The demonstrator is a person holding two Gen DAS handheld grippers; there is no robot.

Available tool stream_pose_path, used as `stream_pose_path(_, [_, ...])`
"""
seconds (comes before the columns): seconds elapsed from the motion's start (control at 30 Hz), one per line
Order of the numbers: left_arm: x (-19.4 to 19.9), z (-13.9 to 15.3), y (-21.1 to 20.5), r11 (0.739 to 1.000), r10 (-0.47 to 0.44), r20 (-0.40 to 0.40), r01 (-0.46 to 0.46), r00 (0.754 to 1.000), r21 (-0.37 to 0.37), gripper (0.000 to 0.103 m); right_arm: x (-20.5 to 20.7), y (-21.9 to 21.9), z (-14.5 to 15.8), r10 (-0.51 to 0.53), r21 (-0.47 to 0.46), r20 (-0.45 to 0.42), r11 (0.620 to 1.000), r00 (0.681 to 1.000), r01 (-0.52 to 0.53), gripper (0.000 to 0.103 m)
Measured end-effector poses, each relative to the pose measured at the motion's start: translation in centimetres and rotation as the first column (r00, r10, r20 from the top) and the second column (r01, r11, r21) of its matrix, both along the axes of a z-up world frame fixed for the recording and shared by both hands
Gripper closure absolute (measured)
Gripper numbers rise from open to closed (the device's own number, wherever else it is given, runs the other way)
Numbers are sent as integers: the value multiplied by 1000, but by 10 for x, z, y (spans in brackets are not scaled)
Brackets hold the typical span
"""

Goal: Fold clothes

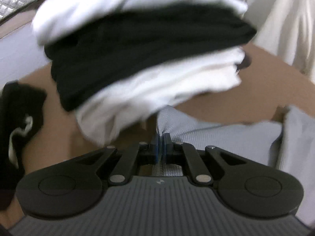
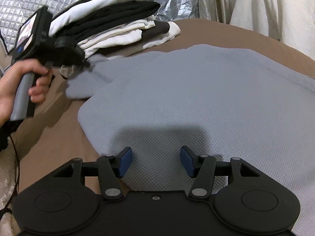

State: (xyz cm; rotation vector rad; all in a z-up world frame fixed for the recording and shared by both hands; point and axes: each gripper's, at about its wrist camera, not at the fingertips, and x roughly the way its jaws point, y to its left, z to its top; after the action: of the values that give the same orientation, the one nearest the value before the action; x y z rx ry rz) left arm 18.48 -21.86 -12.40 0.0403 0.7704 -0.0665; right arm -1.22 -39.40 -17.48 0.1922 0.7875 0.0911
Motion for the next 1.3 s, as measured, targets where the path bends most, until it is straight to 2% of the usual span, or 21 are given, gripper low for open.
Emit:
stream_pose_path(0.03, [2, -5, -3, 1000, -14, 0, 14, 1000, 27, 98, 1, 0, 0, 1, -2, -2, 1000, 1000, -1, 42])
stream_pose_path(0.1, [9, -10, -8, 1000, -14, -1, 14, 1000, 17, 98, 0, 0, 0, 4, -7, -4, 1000, 1000, -4, 42])
stream_pose_path(0.17, [12, -6, -5, 999, -7, -3, 7, 1000, -38, 99, -1, 0, 0, 7, -11, -4, 1000, 1000, -7, 42])
stream_pose_path(0.23, [-1, 5, -5, 997, -35, 71, 40, 997, -72, 99, -1, -1, 0, 8, -13, -5, 1000, 1000, -8, 42])
stream_pose_path(0.3, [-19, 25, -7, 991, -86, 180, 103, 980, -89, 99, -1, 0, -1, 6, -11, -6, 1000, 1000, -6, 41])
stream_pose_path(0.33, [-29, 36, -7, 985, -116, 236, 143, 965, -101, 99, 0, 0, -2, 6, -11, -7, 1000, 1000, -6, 38])
stream_pose_path(0.37, [-45, 48, -11, 970, -186, 310, 224, 933, -93, 99, 0, 2, -4, 7, -14, -6, 1000, 1000, -7, 36])
stream_pose_path(0.4, [-58, 57, -19, 945, -273, 380, 320, 884, -68, 99, 1, 3, -5, 13, -24, -5, 1000, 1000, -13, 36])
stream_pose_path(0.43, [-76, 63, -32, 900, -379, 416, 434, 827, -42, 99, 1, 5, -5, 22, -38, -4, 999, 1000, -22, 36])
stream_pose_path(0.5, [-112, 76, -58, 773, -567, 471, 635, 676, 19, 98, 1, 4, -2, 34, -45, -8, 998, 999, -34, 36])
stream_pose_path(0.57, [-126, 66, -88, 640, -716, 350, 768, 604, -17, 85, -3, -3, 4, 33, -13, -6, 999, 999, -33, 36])
stream_pose_path(0.63, [-130, 43, -109, 604, -779, 217, 797, 588, 11, 68, -7, -14, 7, 5, 33, -6, 999, 1000, -5, 36])
stream_pose_path(0.67, [-131, 31, -120, 585, -804, 150, 811, 576, 23, 68, -9, -21, 8, -16, 59, -10, 998, 1000, 16, 36])
stream_pose_path(0.73, [-127, 29, -107, 595, -801, 107, 802, 588, 50, 68, -13, -35, 7, -56, 124, -21, 991, 998, 58, 36])
stream_pose_path(0.77, [-125, 33, -95, 608, -792, 105, 792, 602, 44, 61, -13, -40, 8, -67, 158, -21, 985, 998, 70, 36])
stream_pose_path(0.87, [-93, 52, -38, 704, -683, 120, 693, 721, -154, 34, -13, -53, 10, -86, 269, -14, 959, 996, 87, 36])
stream_pose_path(0.93, [-54, 47, -13, 766, -592, 62, 585, 804, -266, 33, -10, -61, 10, -86, 363, 9, 929, 996, 77, 36])
stream_pose_path(1.03, [-24, 22, 6, 835, -496, -40, 464, 867, -296, 35, -7, -72, 4, -118, 462, 26, 882, 993, 93, 35])
stream_pose_path(1.13, [-13, 4, -6, 825, -532, -105, 486, 840, -287, 36, -3, -80, -5, -204, 462, 12, 869, 979, 175, 35])
stream_pose_path(1.27, [-26, 3, -20, 766, -621, -142, 560, 771, -315, 34, 10, -94, -17, -286, 429, 2, 866, 958, 258, 35])
stream_pose_path(1.3, [-35, 3, -23, 763, -633, -145, 580, 761, -285, 34, 16, -94, -19, -278, 425, 13, 871, 961, 246, 35])
